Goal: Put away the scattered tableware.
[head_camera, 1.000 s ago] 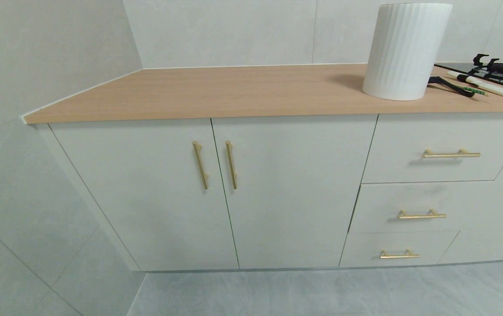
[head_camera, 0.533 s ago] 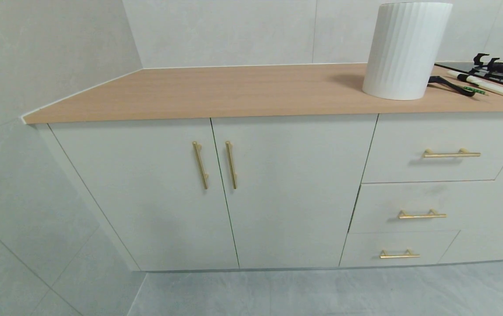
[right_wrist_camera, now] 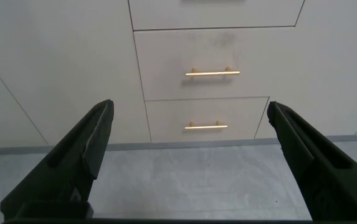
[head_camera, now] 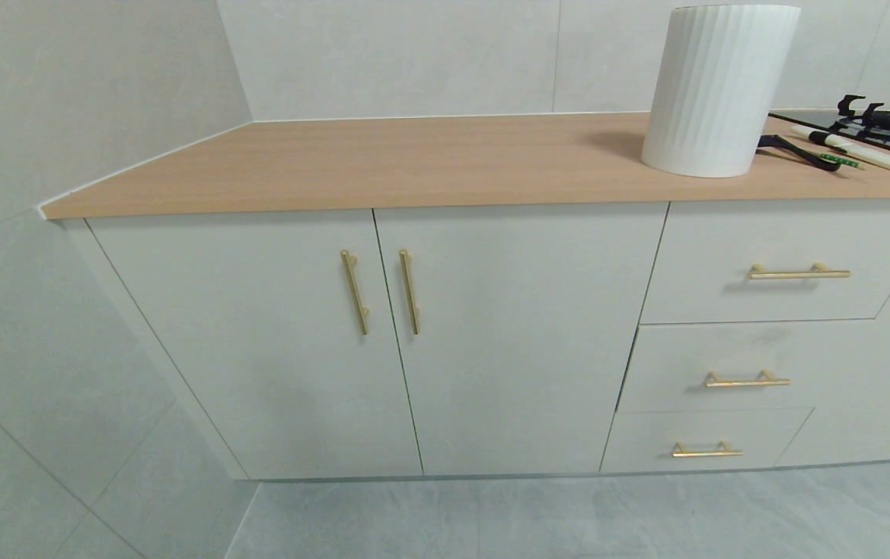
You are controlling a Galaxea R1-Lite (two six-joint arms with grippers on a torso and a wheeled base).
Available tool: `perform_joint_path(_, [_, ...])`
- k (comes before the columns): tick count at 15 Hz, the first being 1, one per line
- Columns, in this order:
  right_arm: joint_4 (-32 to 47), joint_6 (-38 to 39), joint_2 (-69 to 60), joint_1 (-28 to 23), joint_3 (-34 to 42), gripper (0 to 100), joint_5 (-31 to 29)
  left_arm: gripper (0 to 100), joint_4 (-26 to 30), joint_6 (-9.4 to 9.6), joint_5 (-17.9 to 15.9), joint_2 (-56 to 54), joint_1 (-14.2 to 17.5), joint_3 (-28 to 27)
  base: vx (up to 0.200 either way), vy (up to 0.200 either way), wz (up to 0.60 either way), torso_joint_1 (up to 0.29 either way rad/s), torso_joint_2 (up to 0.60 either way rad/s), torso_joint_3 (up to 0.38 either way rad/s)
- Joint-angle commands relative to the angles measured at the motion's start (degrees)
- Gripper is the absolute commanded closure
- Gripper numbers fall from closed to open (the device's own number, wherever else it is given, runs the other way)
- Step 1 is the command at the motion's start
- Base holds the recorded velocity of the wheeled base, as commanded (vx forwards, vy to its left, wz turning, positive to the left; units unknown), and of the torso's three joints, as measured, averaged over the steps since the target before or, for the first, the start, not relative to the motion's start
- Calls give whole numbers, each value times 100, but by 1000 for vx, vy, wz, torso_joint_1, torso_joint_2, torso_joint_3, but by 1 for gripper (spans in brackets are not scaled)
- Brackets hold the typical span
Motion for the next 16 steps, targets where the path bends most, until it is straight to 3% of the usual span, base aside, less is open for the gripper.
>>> perform_joint_path(1, [11,0,10,-2,1,0,1,0,-4,-6,1,10,2,0,0,0,0,0,0,0])
perform_joint_path(8, [11,-9,10,-2,1,0,10,0,-4,2,1,10,2,0,0,0,0,0,0,0])
perform_joint_path(16, [20,-9,10,-2,1,0,18,0,-4,2,1,10,2,0,0,-200,0,7,0,2])
